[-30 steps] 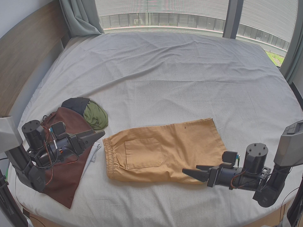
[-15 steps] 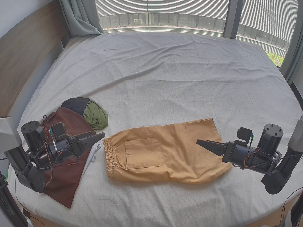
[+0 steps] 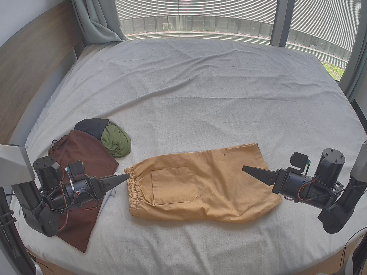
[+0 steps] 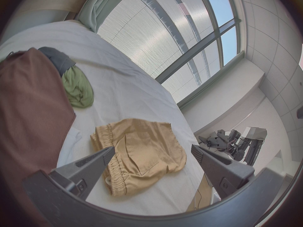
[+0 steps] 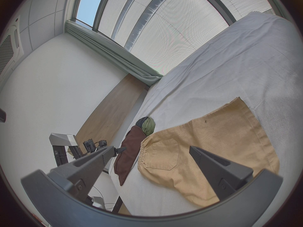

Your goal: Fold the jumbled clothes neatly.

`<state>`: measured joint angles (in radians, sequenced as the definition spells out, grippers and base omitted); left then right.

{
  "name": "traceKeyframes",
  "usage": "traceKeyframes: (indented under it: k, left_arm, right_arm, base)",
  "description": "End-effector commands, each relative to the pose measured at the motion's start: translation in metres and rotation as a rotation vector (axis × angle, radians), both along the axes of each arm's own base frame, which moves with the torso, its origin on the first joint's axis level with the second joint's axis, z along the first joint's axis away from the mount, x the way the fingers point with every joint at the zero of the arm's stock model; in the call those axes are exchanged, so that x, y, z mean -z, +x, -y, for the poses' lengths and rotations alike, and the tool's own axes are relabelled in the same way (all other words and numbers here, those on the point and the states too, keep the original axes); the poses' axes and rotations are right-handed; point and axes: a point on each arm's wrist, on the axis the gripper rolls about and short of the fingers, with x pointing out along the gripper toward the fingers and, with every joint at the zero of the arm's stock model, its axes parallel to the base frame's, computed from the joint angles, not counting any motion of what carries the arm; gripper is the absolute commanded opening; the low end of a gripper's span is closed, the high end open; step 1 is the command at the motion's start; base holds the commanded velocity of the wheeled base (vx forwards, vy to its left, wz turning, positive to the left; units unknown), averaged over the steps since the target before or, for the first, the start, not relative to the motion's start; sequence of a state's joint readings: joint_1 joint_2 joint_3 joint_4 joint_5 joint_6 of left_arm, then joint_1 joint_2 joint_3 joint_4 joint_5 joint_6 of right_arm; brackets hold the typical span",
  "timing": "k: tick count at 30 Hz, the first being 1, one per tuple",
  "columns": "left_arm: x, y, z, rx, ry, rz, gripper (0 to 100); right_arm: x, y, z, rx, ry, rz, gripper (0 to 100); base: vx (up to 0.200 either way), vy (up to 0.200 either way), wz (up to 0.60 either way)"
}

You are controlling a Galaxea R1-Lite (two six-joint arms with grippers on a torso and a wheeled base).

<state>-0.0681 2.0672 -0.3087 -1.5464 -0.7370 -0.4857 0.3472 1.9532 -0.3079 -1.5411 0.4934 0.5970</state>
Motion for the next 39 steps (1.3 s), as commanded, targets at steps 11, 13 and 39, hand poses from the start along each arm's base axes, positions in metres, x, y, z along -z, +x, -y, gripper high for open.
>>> traceKeyframes:
  k: [11,13,39]
  left_arm:
    - [0.055,0.005,0.001,-0.001,0.020,-0.190,100]
    - [0.058,0.004,0.002,0.001,0.020,-0.206,100]
    - [0.112,0.009,0.023,0.062,0.040,-0.350,100]
  right_arm:
    - [0.003,0.002,0.001,0.005,-0.004,-0.010,100]
    - [0.003,0.001,0.001,0.005,-0.004,-0.011,100]
    - [0.010,0.002,-0.002,-0.006,-0.015,-0.034,100]
  base:
    - [0.000,0.000,0.00]
    - [0.000,0.000,0.00]
    - [0.000,0.000,0.00]
